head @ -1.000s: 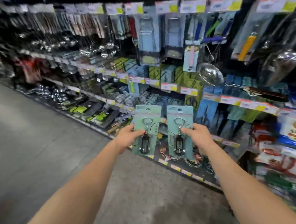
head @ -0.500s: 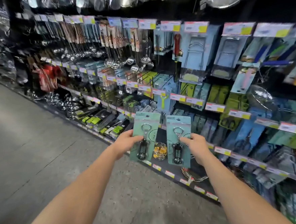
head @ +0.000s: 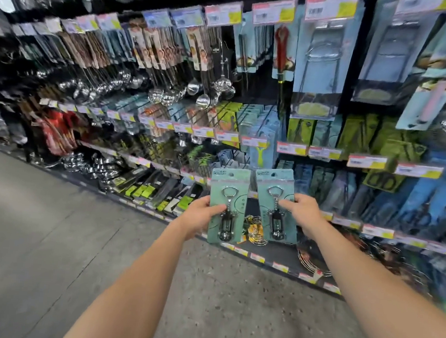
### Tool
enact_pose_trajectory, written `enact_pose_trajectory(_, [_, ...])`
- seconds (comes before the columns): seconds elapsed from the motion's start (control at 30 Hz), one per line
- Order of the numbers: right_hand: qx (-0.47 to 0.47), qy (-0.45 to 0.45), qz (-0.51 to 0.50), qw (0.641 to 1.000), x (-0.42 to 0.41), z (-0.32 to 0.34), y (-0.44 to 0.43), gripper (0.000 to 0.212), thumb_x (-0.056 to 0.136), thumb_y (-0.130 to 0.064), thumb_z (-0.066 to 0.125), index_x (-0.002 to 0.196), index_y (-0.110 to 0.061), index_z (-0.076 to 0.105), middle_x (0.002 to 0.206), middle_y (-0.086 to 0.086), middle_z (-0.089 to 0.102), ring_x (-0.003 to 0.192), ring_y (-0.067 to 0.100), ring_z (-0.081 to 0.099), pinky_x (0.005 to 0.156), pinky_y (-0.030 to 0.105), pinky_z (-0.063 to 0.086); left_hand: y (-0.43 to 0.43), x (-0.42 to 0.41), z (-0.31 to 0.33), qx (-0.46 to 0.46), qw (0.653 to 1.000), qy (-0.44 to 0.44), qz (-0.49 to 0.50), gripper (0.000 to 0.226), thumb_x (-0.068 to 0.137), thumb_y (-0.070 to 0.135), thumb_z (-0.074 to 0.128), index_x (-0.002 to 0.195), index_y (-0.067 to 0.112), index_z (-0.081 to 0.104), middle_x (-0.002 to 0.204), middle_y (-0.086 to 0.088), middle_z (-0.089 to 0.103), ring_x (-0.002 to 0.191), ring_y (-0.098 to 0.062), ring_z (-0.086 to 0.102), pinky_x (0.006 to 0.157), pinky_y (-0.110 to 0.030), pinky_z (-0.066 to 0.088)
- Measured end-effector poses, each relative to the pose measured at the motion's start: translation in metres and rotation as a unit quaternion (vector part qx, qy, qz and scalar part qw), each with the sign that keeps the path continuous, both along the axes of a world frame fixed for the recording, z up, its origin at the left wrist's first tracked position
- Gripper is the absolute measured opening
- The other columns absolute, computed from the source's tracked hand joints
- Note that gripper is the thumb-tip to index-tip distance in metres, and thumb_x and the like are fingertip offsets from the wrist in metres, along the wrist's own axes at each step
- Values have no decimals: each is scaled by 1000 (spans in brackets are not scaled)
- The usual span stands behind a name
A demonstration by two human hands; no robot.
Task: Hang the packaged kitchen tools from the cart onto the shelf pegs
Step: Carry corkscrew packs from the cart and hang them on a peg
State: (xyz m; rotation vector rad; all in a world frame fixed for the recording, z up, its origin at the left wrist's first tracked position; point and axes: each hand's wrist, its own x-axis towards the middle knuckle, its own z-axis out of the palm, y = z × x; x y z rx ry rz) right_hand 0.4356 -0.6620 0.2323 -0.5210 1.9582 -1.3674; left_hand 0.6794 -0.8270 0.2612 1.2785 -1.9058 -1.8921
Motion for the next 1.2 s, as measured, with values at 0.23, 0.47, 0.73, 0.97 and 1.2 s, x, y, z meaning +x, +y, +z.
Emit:
enact_pose_trajectory(0.23, [32, -33, -28, 999, -14, -36, -23, 28, 87, -19, 78, 112, -7, 73, 108, 6, 75, 101, 23, 69, 95, 41, 54, -37, -45, -32, 28, 998, -21, -62, 19, 99, 23, 68, 118, 28, 70, 120, 1, 77, 115, -24, 70, 104, -52, 53])
enact_pose_trajectory(0.47, [51, -14, -104, 993, -18, -70, -14, 7, 87, -12, 76, 94, -10, 75, 99, 9, 76, 87, 21, 68, 80, 31, 53, -59, -84, -81, 39, 991, -28, -122, 25, 99, 21, 68, 123, 16, 67, 116, 0, 76, 97, -11, 75, 77, -27, 58])
enact_pose_trajectory(0.73, [26, -60, -188, 980, -29, -129, 7, 12, 89, -9, 74, 81, -18, 72, 89, -1, 75, 84, 18, 69, 84, 35, 56, -51, -120, -152, 70, 987, -19, -145, 18, 101, 13, 65, 118, 15, 69, 107, 1, 77, 85, -7, 74, 60, -18, 57])
enact_pose_trajectory(0.97, [-15, -47, -185, 982, -62, -229, 34, 18, 90, -4, 72, 78, -16, 71, 83, -4, 73, 76, 11, 64, 69, 21, 52, -36, -165, -260, 54, 985, 4, -164, 16, 96, 25, 72, 112, 26, 74, 117, 2, 78, 114, -22, 70, 103, -48, 53])
enact_pose_trajectory(1.2, [-52, 12, -154, 987, -99, -346, 37, 9, 91, -6, 72, 83, -11, 71, 79, -5, 72, 70, 6, 65, 55, 11, 47, -32, -213, -385, 41, 985, 74, -152, 24, 98, 25, 70, 122, 22, 71, 118, 2, 78, 112, -18, 72, 79, -31, 61])
